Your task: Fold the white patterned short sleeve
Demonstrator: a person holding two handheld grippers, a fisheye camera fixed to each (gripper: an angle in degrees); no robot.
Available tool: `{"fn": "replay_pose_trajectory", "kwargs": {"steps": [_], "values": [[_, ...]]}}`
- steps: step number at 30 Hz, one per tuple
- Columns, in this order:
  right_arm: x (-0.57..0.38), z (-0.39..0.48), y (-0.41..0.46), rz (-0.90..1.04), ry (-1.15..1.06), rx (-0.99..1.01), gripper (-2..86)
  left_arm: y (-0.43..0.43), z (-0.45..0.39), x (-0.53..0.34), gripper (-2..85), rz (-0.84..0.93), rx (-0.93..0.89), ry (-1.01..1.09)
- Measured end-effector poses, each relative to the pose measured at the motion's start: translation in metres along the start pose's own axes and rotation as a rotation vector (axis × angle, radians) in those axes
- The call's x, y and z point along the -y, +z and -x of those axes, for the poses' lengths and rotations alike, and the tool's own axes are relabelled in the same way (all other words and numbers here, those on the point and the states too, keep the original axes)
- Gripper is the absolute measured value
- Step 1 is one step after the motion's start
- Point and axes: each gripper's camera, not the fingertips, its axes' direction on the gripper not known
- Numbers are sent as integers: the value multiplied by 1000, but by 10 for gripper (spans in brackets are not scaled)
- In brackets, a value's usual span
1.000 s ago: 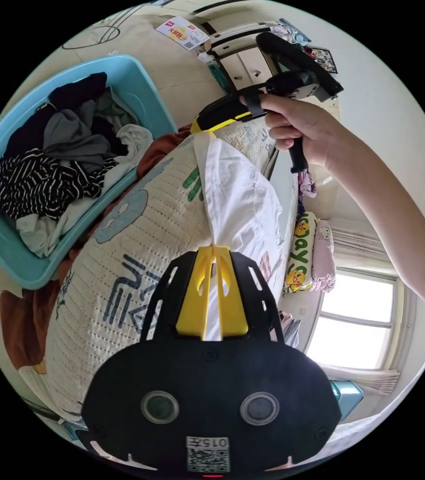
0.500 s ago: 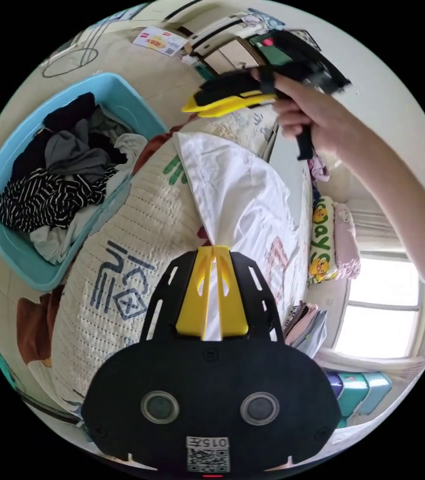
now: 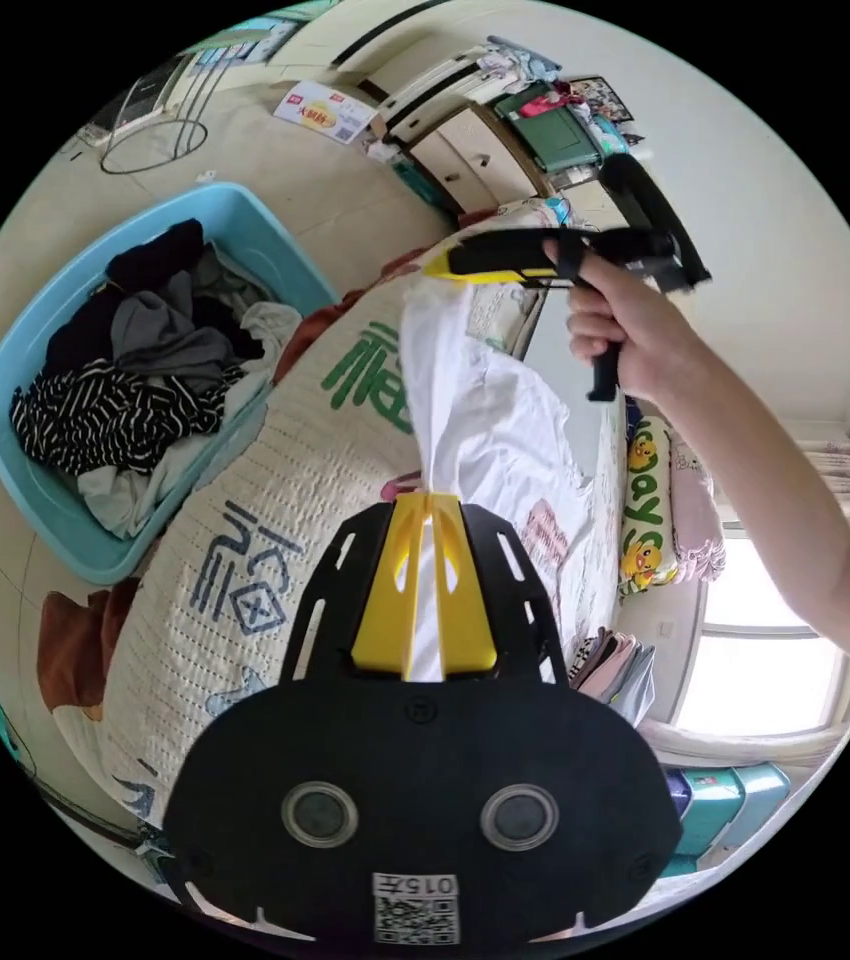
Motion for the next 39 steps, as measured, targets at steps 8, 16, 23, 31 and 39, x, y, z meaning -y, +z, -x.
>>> {"fn": "replay_pose_trajectory", "kwargs": {"steps": [8,16,23,31,39], "values": [[-250,-93,-29,-180,293,-44,-5,18,-60,-6,-3,38,-6,247],[-435,-173,74,-157,578,12,0,102,-90,-37,14,283,19,382],[-502,-242,110,-249,615,106,49,93,-69,-28,63,310,-98,277],[-422,-271,159,-229,439,124,95,100,-16,-2,74,96,-195,-125],[-366,-295,215,-143,425,22,30,105,-19,8,19,29,-211,-174]]}}
